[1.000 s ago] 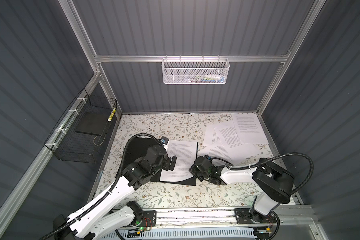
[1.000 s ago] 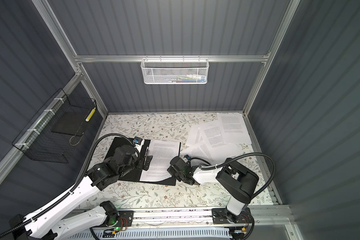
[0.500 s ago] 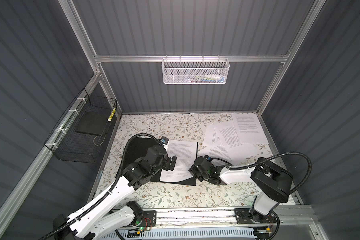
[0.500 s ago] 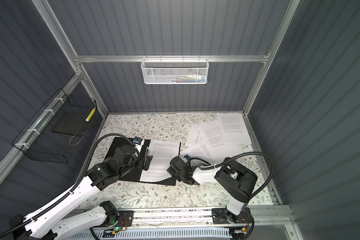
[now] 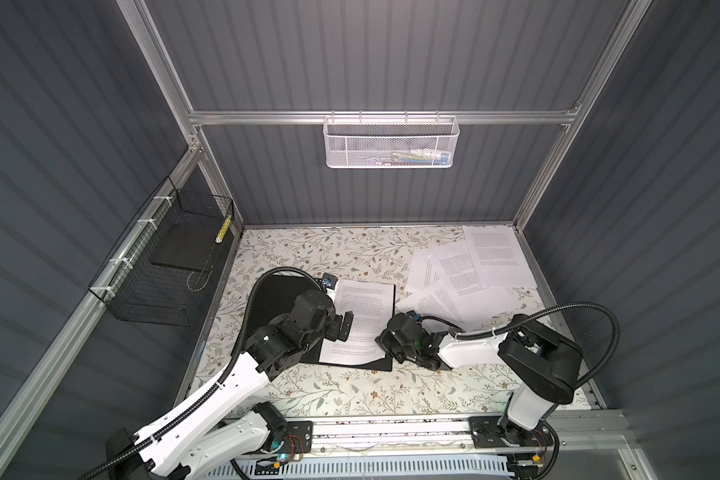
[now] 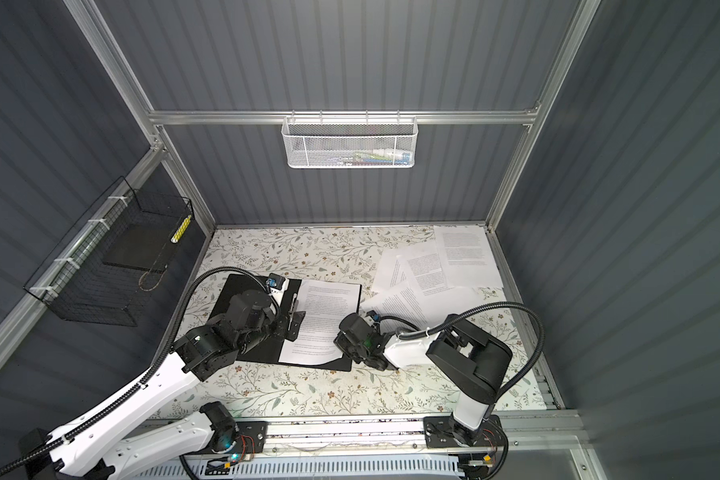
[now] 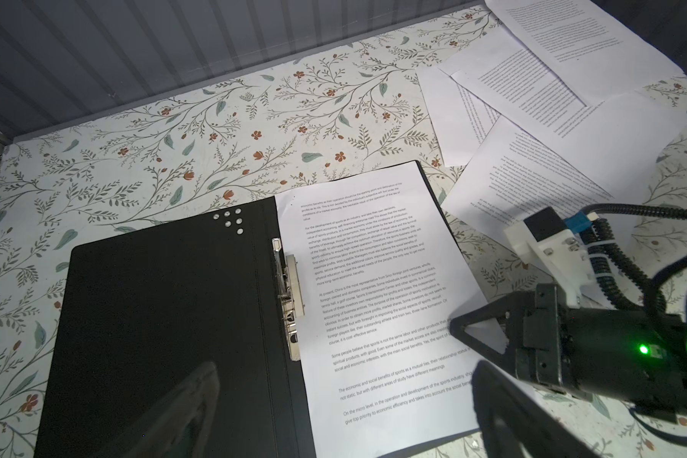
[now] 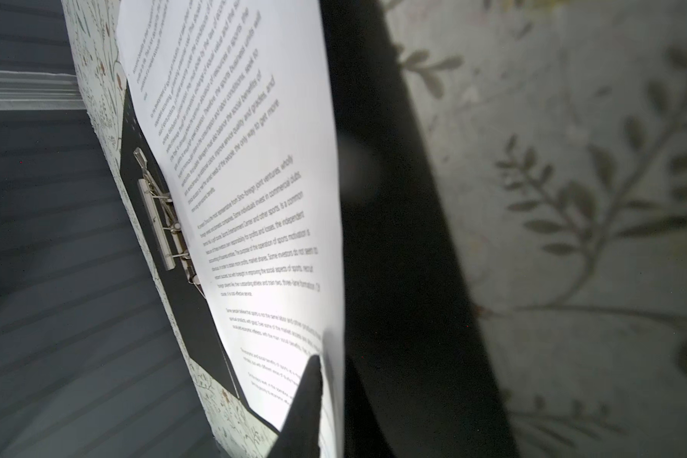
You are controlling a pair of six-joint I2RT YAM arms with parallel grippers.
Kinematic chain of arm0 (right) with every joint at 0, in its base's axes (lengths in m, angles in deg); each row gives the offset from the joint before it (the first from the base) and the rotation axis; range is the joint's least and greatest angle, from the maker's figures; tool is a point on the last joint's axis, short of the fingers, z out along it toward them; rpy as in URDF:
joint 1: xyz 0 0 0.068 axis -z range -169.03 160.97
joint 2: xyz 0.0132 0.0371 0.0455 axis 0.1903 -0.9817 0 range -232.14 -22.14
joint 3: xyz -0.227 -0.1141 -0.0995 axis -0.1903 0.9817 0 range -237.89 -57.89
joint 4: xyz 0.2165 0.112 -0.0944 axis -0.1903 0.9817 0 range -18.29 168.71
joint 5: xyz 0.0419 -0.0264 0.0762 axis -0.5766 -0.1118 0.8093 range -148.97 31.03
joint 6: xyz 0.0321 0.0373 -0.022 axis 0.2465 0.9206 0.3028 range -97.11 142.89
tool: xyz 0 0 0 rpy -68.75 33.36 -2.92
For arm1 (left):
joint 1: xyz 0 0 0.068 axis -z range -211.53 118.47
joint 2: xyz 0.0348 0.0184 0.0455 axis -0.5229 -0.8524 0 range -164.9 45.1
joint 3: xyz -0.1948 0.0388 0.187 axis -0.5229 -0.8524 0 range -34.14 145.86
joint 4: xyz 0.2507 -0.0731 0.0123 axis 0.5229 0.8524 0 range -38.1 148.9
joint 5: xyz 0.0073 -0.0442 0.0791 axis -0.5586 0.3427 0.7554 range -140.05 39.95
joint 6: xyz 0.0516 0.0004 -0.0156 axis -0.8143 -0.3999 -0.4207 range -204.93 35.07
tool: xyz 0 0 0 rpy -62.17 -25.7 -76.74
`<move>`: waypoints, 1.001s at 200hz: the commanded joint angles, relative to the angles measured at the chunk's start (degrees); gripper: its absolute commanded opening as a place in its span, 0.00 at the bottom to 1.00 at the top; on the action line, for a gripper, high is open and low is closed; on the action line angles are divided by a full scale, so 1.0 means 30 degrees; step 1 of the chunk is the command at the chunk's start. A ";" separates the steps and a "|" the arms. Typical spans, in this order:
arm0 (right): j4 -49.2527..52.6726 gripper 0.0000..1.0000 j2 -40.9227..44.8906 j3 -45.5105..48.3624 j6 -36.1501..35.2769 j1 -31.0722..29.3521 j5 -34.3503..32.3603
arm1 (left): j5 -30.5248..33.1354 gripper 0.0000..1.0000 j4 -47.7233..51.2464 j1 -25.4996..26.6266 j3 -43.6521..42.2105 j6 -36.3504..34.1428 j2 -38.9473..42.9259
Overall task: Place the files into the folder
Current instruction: 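Hold the sheet's edge on the folder with the right gripper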
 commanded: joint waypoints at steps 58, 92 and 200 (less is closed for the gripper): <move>-0.0258 0.41 -0.0289 0.0255 0.0115 -0.0184 0.0064 | -0.0240 1.00 0.0015 -0.0156 -0.0227 0.0134 0.0158; -0.0142 0.54 -0.0269 0.0262 0.0057 -0.0189 0.0022 | -0.0250 1.00 0.0018 -0.0153 -0.0231 0.0126 0.0134; 0.1859 0.60 -0.0949 -0.1092 -0.1152 0.0046 0.0464 | -0.0285 1.00 -0.0006 -0.0153 -0.0247 0.0118 0.0151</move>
